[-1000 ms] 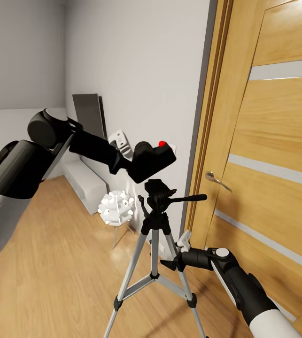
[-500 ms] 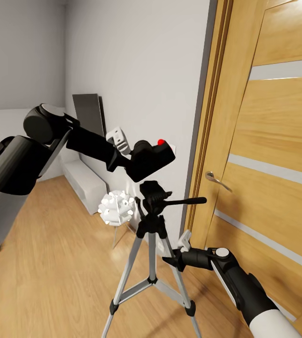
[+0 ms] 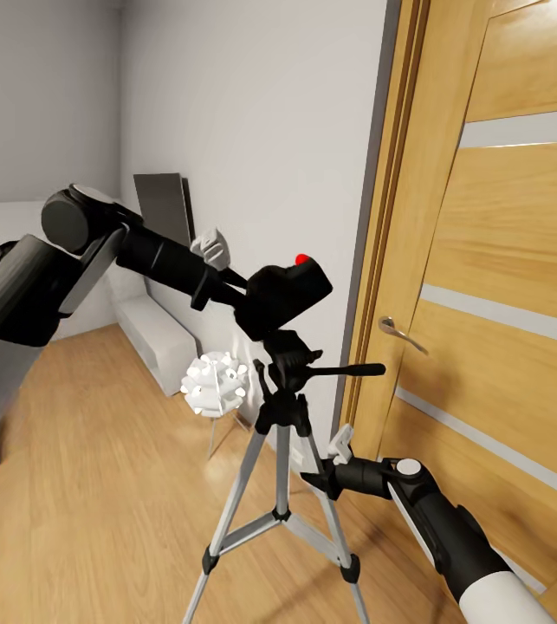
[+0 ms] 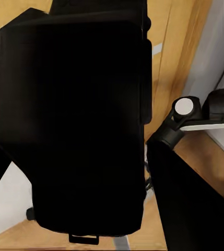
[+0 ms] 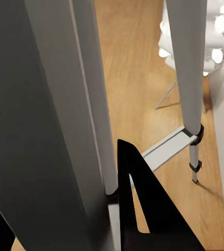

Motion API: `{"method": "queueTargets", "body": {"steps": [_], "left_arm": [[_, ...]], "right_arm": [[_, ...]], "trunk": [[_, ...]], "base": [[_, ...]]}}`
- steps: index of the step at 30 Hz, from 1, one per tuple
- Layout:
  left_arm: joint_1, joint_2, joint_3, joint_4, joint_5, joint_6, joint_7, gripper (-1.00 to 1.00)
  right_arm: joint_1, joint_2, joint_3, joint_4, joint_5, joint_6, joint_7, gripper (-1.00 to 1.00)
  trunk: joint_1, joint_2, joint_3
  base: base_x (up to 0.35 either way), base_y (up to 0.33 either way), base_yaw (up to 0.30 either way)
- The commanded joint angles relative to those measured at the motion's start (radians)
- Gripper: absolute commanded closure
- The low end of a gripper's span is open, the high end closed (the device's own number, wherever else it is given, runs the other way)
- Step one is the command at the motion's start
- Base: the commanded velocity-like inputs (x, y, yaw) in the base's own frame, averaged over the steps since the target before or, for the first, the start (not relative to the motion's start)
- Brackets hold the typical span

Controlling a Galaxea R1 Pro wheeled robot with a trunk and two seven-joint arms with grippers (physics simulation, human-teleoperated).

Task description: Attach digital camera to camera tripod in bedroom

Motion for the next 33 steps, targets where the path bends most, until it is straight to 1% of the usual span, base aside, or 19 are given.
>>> {"method": "queueTargets", "body": {"steps": [1,2,4,5,8,10,11,13,16,19,22,23,26,33], "left_arm": [[-0.024,0.009,-0.030,0.005,0.019,0.006,-0.002,1.00],[-0.051,0.017,-0.064,0.011,0.041,0.006,-0.002,1.00],[-0.114,0.033,-0.149,0.034,0.097,0.006,-0.002,1.00],[-0.148,0.038,-0.197,0.051,0.132,0.006,-0.002,1.00],[-0.256,0.048,-0.346,0.108,0.254,0.006,-0.003,1.00],[-0.320,0.051,-0.433,0.141,0.327,0.006,-0.003,1.00],[-0.347,0.051,-0.468,0.154,0.355,0.006,-0.003,1.00],[-0.388,0.054,-0.519,0.172,0.396,0.006,-0.002,1.00],[-0.426,0.057,-0.564,0.188,0.431,0.006,-0.002,1.00],[-0.449,0.059,-0.587,0.196,0.449,0.006,-0.002,1.00],[-0.476,0.059,-0.598,0.200,0.457,0.006,0.000,1.00],[-0.498,0.058,-0.604,0.202,0.459,0.006,0.003,1.00],[-0.525,0.056,-0.610,0.204,0.460,0.006,0.006,1.00],[-0.549,0.055,-0.620,0.208,0.461,0.006,0.012,1.00]], "right_arm": [[-0.001,-0.001,0.001,-0.001,0.010,0.004,0.000,1.00],[-0.001,-0.001,0.001,0.000,0.010,0.004,-0.001,1.00],[-0.001,-0.001,0.002,0.001,0.010,0.004,-0.002,1.00],[-0.001,0.000,0.002,0.001,0.010,0.004,-0.003,1.00],[-0.001,0.000,0.002,0.002,0.011,0.004,-0.004,1.00],[-0.001,0.000,0.002,0.002,0.011,0.004,-0.005,1.00],[-0.001,0.000,0.002,0.002,0.011,0.004,-0.005,1.00],[-0.001,0.000,0.002,0.002,0.011,0.004,-0.006,1.00],[-0.001,0.000,0.002,0.002,0.011,0.004,-0.007,1.00],[-0.001,0.000,0.002,0.002,0.011,0.004,-0.008,1.00],[-0.001,0.000,0.003,0.002,0.011,0.003,-0.008,1.00],[-0.001,0.000,0.003,0.002,0.011,0.004,-0.008,1.00],[-0.001,0.000,0.004,0.002,0.012,0.004,-0.008,1.00],[-0.001,0.000,0.004,0.002,0.012,0.004,-0.008,1.00]], "trunk": [[0.001,-0.002,-0.002],[0.001,-0.002,-0.002],[0.001,-0.002,-0.002],[0.001,-0.002,-0.002],[0.001,-0.002,-0.002],[0.001,-0.002,-0.002],[0.001,-0.002,-0.002],[0.001,-0.002,-0.002],[0.001,-0.002,-0.002],[0.001,-0.002,-0.002],[0.001,-0.002,-0.002],[0.001,-0.002,-0.002],[0.001,-0.002,-0.002],[0.001,-0.002,-0.002]], "base": [[0.000,0.000,0.000],[0.000,0.000,0.000],[0.000,0.000,0.000],[0.000,0.000,0.000],[0.000,0.000,0.000],[0.000,0.000,0.000],[0.000,0.000,0.000],[0.000,0.000,0.000],[0.000,0.000,0.000],[0.000,0.000,0.000],[0.000,0.000,0.000],[0.000,0.000,0.000],[0.000,0.000,0.000],[0.000,0.000,0.000]]}}
